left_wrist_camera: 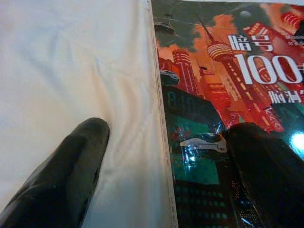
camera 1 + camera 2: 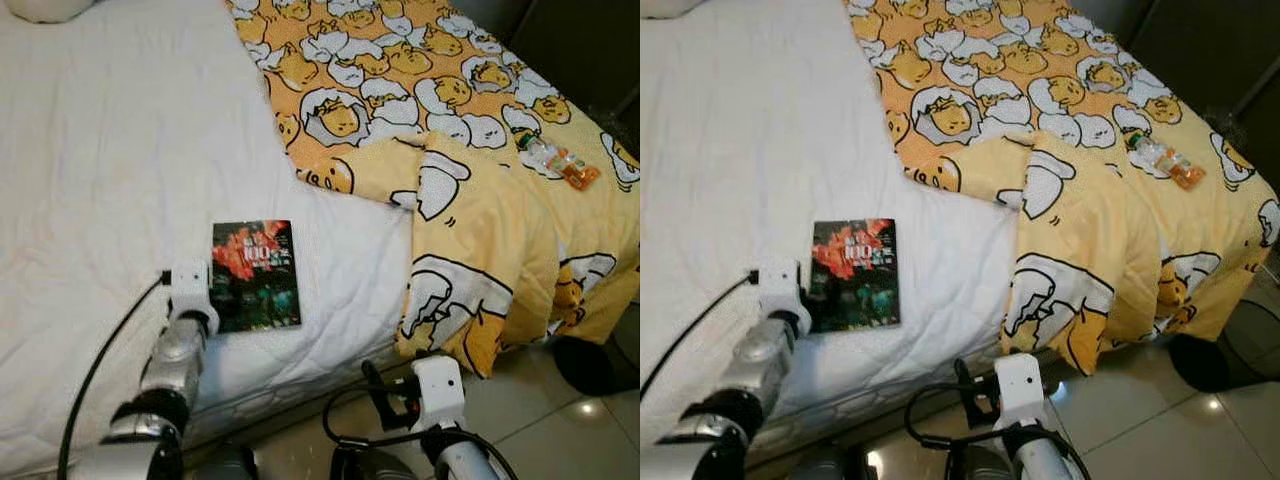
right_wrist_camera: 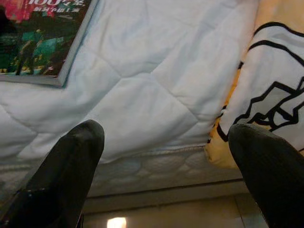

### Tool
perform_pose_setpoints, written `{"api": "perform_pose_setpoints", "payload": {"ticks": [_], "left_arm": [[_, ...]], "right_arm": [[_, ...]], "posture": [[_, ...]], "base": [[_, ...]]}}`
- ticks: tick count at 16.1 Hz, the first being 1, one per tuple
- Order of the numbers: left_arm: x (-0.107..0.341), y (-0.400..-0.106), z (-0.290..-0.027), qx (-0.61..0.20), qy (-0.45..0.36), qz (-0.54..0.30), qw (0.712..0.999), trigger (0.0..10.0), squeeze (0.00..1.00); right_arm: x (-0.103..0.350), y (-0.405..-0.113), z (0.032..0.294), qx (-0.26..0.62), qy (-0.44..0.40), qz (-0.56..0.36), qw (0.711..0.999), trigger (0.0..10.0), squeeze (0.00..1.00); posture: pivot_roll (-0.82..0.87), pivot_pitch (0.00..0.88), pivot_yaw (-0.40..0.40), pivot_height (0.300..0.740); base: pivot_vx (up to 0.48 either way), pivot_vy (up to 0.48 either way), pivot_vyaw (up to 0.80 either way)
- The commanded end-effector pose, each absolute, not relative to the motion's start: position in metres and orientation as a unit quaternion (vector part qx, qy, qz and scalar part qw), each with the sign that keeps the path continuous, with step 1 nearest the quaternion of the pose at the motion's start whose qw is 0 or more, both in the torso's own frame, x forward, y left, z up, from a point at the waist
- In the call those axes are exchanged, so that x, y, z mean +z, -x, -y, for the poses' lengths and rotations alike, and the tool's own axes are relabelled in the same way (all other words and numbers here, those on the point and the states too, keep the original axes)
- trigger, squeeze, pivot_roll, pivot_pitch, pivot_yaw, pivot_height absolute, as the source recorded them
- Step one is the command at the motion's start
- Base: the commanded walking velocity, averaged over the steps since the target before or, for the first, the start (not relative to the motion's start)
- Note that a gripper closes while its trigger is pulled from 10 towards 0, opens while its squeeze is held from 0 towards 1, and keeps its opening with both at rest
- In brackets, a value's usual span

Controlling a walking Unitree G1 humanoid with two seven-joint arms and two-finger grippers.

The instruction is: Clean up the room

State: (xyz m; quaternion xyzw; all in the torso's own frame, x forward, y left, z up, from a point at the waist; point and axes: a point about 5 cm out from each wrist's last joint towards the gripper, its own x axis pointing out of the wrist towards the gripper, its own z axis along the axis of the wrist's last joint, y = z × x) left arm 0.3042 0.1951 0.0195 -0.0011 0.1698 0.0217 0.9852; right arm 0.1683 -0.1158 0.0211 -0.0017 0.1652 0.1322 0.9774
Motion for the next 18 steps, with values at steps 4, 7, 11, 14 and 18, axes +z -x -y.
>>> {"api": "perform_pose_setpoints", "payload": {"ticks": [4,7,11,14,18], "left_arm": [[0.004,-0.288,-0.176,-0.017,-0.043,-0.169,0.985,10.0,0.00],[0.023,-0.288,-0.190,0.008,-0.161,-0.084,0.983,10.0,0.00],[0.017,-0.277,-0.197,0.033,-0.074,-0.099,0.992,10.0,0.00],[-0.003,-0.262,-0.174,0.000,0.016,-0.147,0.989,10.0,0.00],[-0.010,-0.258,-0.167,-0.023,0.056,-0.174,0.983,10.0,0.00]], "right_arm": [[0.019,-0.163,0.124,0.136,0.013,-0.181,0.974,10.0,0.00],[0.018,-0.164,0.126,0.134,0.018,-0.185,0.973,10.0,0.00],[0.017,-0.164,0.126,0.138,0.018,-0.188,0.972,10.0,0.00],[0.016,-0.165,0.124,0.144,0.017,-0.191,0.971,10.0,0.00],[0.015,-0.164,0.128,0.143,0.022,-0.195,0.970,10.0,0.00]], "posture": [[0.00,0.099,-0.096,0.740],[0.01,0.105,-0.096,0.740],[0.03,0.112,-0.099,0.740],[0.04,0.115,-0.105,0.740],[0.02,0.113,-0.106,0.740]], "base": [[0.000,0.000,0.00],[0.000,0.000,0.00],[0.000,0.000,0.00],[0.000,0.000,0.00],[0.000,0.000,0.00]]}}
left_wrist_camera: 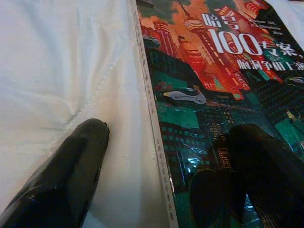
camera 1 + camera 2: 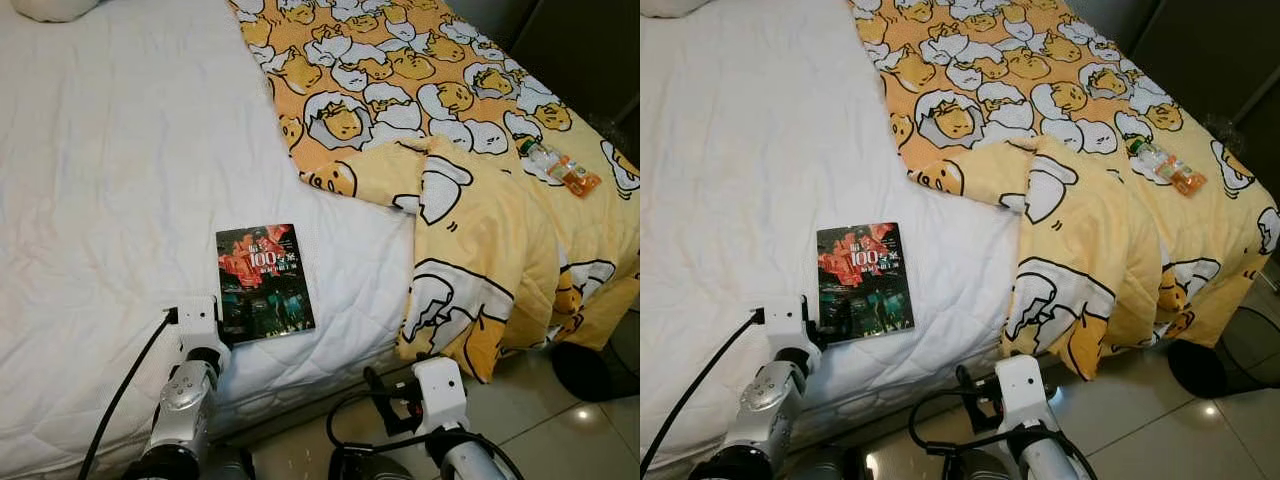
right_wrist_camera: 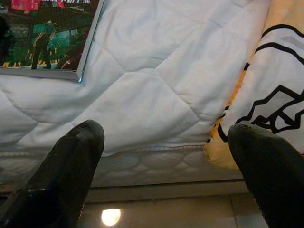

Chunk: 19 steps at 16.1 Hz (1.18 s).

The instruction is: Clean up the room

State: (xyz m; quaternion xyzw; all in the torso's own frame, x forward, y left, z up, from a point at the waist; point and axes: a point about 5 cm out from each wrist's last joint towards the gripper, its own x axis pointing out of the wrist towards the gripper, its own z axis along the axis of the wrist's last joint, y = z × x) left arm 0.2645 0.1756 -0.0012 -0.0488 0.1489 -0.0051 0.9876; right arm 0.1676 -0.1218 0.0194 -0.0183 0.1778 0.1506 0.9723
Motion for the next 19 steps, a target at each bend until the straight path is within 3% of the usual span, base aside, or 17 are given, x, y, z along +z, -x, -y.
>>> {"api": "perform_pose_setpoints", "payload": {"ticks": [1,3,5,6,13,15,17,19], "left_arm": [[-0.011,-0.258,-0.165,-0.030,0.052,-0.177,0.982,10.0,0.00],[-0.024,-0.253,-0.153,-0.065,0.042,-0.236,0.969,10.0,0.00],[-0.039,-0.250,-0.132,-0.112,0.065,-0.327,0.936,5.5,0.00],[-0.041,-0.251,-0.129,-0.116,0.071,-0.350,0.927,0.0,0.00],[-0.030,-0.270,-0.140,-0.104,0.109,-0.357,0.922,0.0,0.00],[-0.025,-0.272,-0.129,-0.206,-0.074,-0.327,0.919,0.0,0.00],[-0.028,-0.266,-0.114,-0.257,-0.132,-0.313,0.905,0.0,0.00],[-0.031,-0.261,-0.105,-0.271,-0.126,-0.314,0.901,0.0,0.00]], "right_arm": [[0.014,-0.164,0.129,0.141,0.022,-0.197,0.970,10.0,0.00],[0.012,-0.162,0.130,0.140,0.022,-0.202,0.969,10.0,0.00],[0.011,-0.163,0.129,0.140,0.020,-0.205,0.969,10.0,0.00],[0.010,-0.164,0.128,0.141,0.019,-0.205,0.968,10.0,0.00],[0.011,-0.169,0.128,0.132,0.015,-0.204,0.970,10.0,0.00],[0.011,-0.170,0.128,0.132,0.016,-0.202,0.970,10.0,0.00],[0.010,-0.170,0.128,0.131,0.016,-0.202,0.971,10.0,0.00],[0.010,-0.171,0.127,0.131,0.016,-0.201,0.971,10.0,0.00]], "posture": [[0.02,0.114,-0.106,0.740],[0.02,0.117,-0.107,0.740],[0.02,0.118,-0.110,0.740],[0.02,0.116,-0.111,0.740],[0.00,0.120,-0.102,0.740],[0.01,0.123,-0.098,0.740],[0.01,0.121,-0.093,0.740],[0.01,0.119,-0.088,0.740]], "base": [[0.000,0.000,0.00],[0.000,0.000,0.00],[0.000,0.000,0.00],[0.000,0.000,0.00],[0.000,0.000,0.00],[0.000,0.000,0.00],[0.000,0.000,0.00],[0.000,0.000,0.00]]}}
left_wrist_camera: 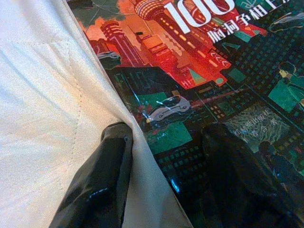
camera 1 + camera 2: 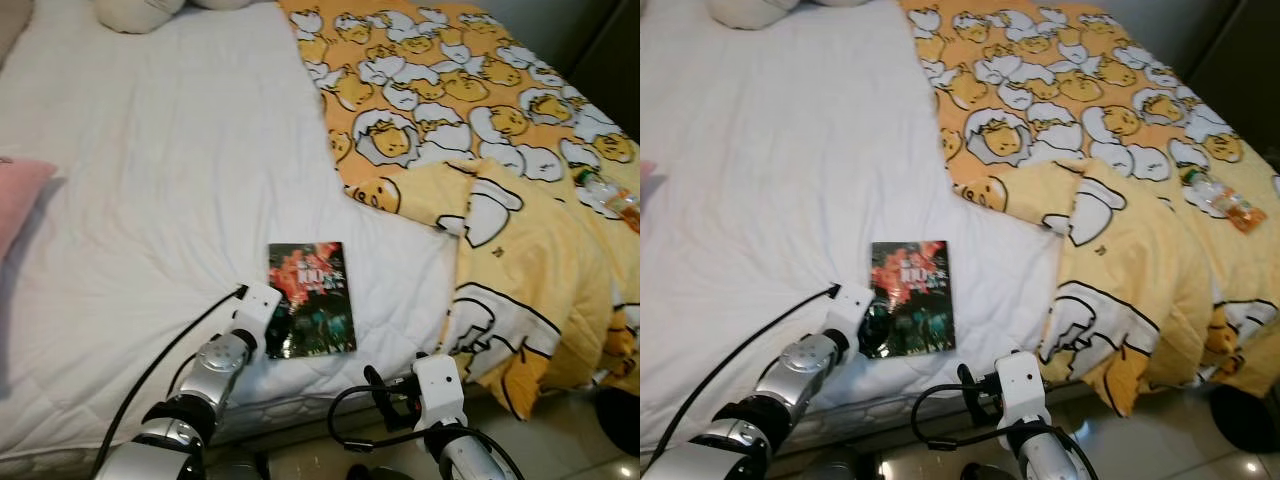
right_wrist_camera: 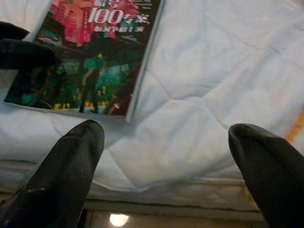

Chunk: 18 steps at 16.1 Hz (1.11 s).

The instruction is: Clean up the room

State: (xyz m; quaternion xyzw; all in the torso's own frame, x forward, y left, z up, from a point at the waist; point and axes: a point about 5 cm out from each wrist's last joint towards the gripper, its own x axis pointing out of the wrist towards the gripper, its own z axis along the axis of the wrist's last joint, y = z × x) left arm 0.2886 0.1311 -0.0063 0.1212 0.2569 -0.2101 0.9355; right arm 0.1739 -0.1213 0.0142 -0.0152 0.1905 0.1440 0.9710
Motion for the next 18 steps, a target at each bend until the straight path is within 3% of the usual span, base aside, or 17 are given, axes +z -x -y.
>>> {"api": "perform_pose_setpoints", "payload": {"ticks": [1,6,8,9,10,11,13,14,16,18], "left_arm": [[-0.031,-0.259,-0.098,-0.279,-0.113,-0.312,0.901,0.0,0.00],[-0.026,-0.262,-0.085,-0.272,-0.048,-0.298,0.914,0.0,0.00],[-0.020,-0.269,-0.092,-0.278,-0.142,-0.257,0.915,0.0,0.00],[-0.016,-0.277,-0.114,-0.239,-0.265,-0.224,0.907,0.0,0.00],[-0.015,-0.278,-0.119,-0.227,-0.283,-0.221,0.905,0.0,0.00],[-0.012,-0.282,-0.133,-0.183,-0.288,-0.213,0.915,10.0,0.00],[-0.005,-0.286,-0.142,-0.140,-0.267,-0.185,0.935,10.0,0.00],[-0.001,-0.286,-0.143,-0.128,-0.250,-0.168,0.945,10.0,1.00],[0.008,-0.289,-0.147,-0.092,-0.242,-0.127,0.958,10.0,1.00],[0.017,-0.288,-0.146,-0.084,-0.182,-0.098,0.975,10.0,1.00]], "right_arm": [[0.010,-0.173,0.127,0.129,0.016,-0.199,0.971,10.0,0.00],[0.009,-0.179,0.129,0.125,0.020,-0.195,0.973,10.0,0.00],[0.010,-0.181,0.130,0.123,0.022,-0.190,0.974,10.0,0.00],[0.009,-0.182,0.131,0.122,0.024,-0.189,0.974,10.0,0.00],[0.009,-0.182,0.132,0.122,0.024,-0.190,0.974,10.0,0.00],[0.008,-0.181,0.133,0.121,0.026,-0.191,0.974,10.0,0.00],[0.007,-0.180,0.133,0.121,0.026,-0.192,0.973,10.0,0.00],[0.006,-0.180,0.133,0.121,0.026,-0.193,0.973,10.0,0.00],[0.005,-0.179,0.134,0.119,0.026,-0.195,0.973,10.0,0.00],[0.004,-0.178,0.135,0.119,0.027,-0.198,0.972,10.0,0.00]], "posture": [[0.00,0.115,-0.085,0.740],[-0.01,0.076,-0.070,0.740],[-0.01,0.063,-0.068,0.740],[0.00,0.056,-0.065,0.740],[0.00,0.056,-0.065,0.740],[0.00,0.058,-0.064,0.740],[0.01,0.062,-0.065,0.740],[0.01,0.065,-0.065,0.740],[0.01,0.074,-0.066,0.740],[0.01,0.081,-0.068,0.740]], "base": [[0.000,0.000,0.00],[0.000,0.000,0.00],[0.000,0.000,0.00],[0.000,0.000,0.00],[0.000,0.000,0.00],[0.000,0.000,0.00],[0.000,0.000,0.00],[0.000,0.000,0.00],[0.000,0.000,0.00],[0.000,0.000,0.00]]}}
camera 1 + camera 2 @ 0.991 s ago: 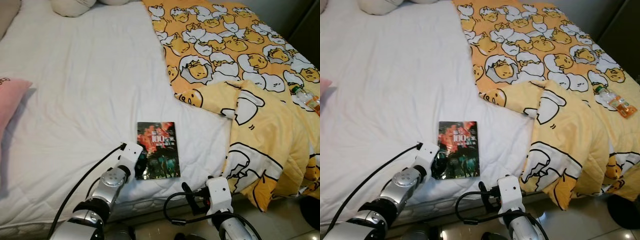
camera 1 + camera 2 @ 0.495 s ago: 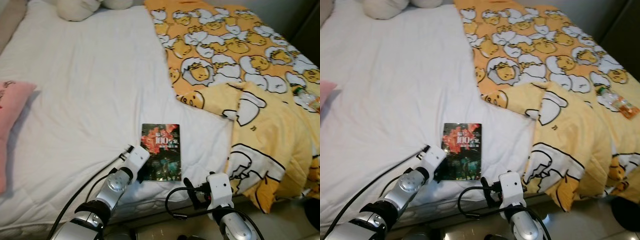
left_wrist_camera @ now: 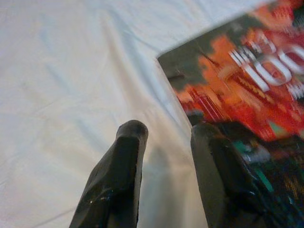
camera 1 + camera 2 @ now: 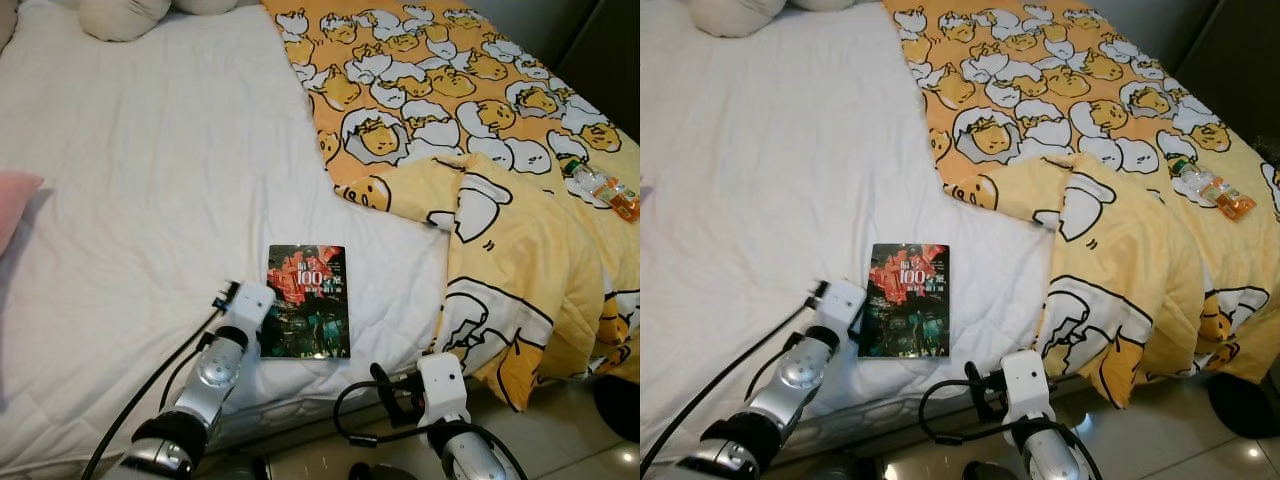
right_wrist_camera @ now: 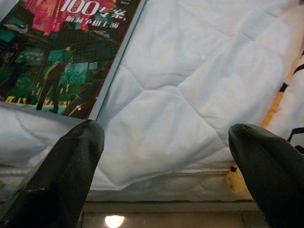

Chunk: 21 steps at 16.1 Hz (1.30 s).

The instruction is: Clean up the room

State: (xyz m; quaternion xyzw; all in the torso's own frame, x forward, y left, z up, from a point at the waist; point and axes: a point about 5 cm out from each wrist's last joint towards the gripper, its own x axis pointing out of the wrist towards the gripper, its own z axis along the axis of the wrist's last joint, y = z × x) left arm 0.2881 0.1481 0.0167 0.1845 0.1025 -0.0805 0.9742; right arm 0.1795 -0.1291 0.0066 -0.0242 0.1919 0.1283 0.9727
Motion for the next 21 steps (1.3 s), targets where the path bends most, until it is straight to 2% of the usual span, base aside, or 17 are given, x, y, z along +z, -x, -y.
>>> {"api": "perform_pose_setpoints", "payload": {"ticks": [1,3,4,5,8,9,10,12,16,17,18,19,21], "left_arm": [[0.019,-0.284,-0.143,-0.092,-0.137,-0.094,0.982,10.0,1.00],[0.020,-0.280,-0.137,-0.108,-0.102,-0.091,0.985,10.0,1.00],[0.020,-0.279,-0.134,-0.115,-0.096,-0.094,0.984,10.0,0.88],[0.016,-0.276,-0.128,-0.127,-0.088,-0.107,0.982,10.0,0.00],[0.014,-0.273,-0.120,-0.146,-0.090,-0.115,0.978,10.0,0.00],[0.007,-0.272,-0.119,-0.150,-0.099,-0.136,0.974,10.0,0.72],[0.001,-0.271,-0.119,-0.146,-0.108,-0.156,0.971,10.0,1.00],[-0.008,-0.274,-0.115,-0.149,-0.095,-0.205,0.963,10.0,1.00],[-0.014,-0.275,-0.111,-0.158,-0.060,-0.246,0.955,10.0,1.00],[-0.016,-0.276,-0.114,-0.148,-0.055,-0.256,0.954,10.0,0.00],[-0.017,-0.276,-0.117,-0.141,-0.057,-0.264,0.952,10.0,0.00],[-0.021,-0.274,-0.129,-0.100,-0.028,-0.284,0.953,10.0,0.00],[-0.022,-0.273,-0.136,-0.072,0.002,-0.287,0.955,10.0,0.00]], "right_arm": [[0.003,-0.176,0.136,0.119,0.028,-0.200,0.972,10.0,0.00],[0.003,-0.174,0.137,0.119,0.030,-0.202,0.972,10.0,0.00],[0.003,-0.173,0.138,0.118,0.030,-0.202,0.972,10.0,0.00],[0.002,-0.172,0.138,0.119,0.030,-0.204,0.971,10.0,0.00],[0.001,-0.172,0.137,0.121,0.031,-0.204,0.971,10.0,0.00],[0.001,-0.172,0.138,0.121,0.031,-0.204,0.971,10.0,0.00],[0.001,-0.172,0.138,0.121,0.032,-0.205,0.971,10.0,0.00],[0.001,-0.171,0.138,0.122,0.033,-0.207,0.970,10.0,0.00],[0.000,-0.169,0.138,0.120,0.033,-0.208,0.970,10.0,0.00],[0.000,-0.168,0.140,0.119,0.033,-0.210,0.970,10.0,0.00],[0.000,-0.168,0.141,0.117,0.034,-0.210,0.970,10.0,0.00],[-0.001,-0.167,0.141,0.116,0.034,-0.212,0.970,10.0,0.00],[-0.001,-0.166,0.141,0.116,0.034,-0.213,0.970,10.0,0.00]], "posture": [[0.01,0.084,-0.069,0.740],[0.01,0.090,-0.069,0.740],[0.02,0.093,-0.072,0.740],[0.02,0.094,-0.073,0.740],[0.01,0.096,-0.073,0.740],[0.01,0.096,-0.073,0.740],[0.01,0.097,-0.076,0.740],[0.00,0.099,-0.076,0.740],[-0.01,0.101,-0.073,0.740],[-0.01,0.104,-0.071,0.740],[-0.01,0.104,-0.071,0.740],[-0.01,0.106,-0.067,0.740],[-0.01,0.105,-0.067,0.740]], "base": [[0.000,0.000,0.00],[0.000,0.000,0.00],[0.000,0.000,0.00],[0.000,0.000,0.00],[0.000,0.000,0.00],[0.000,0.000,0.00],[0.000,0.000,0.00],[0.000,0.000,0.00],[0.000,0.000,0.00],[0.000,0.000,0.00],[0.000,0.000,0.00],[0.000,0.000,0.00],[0.000,0.000,0.00]]}}
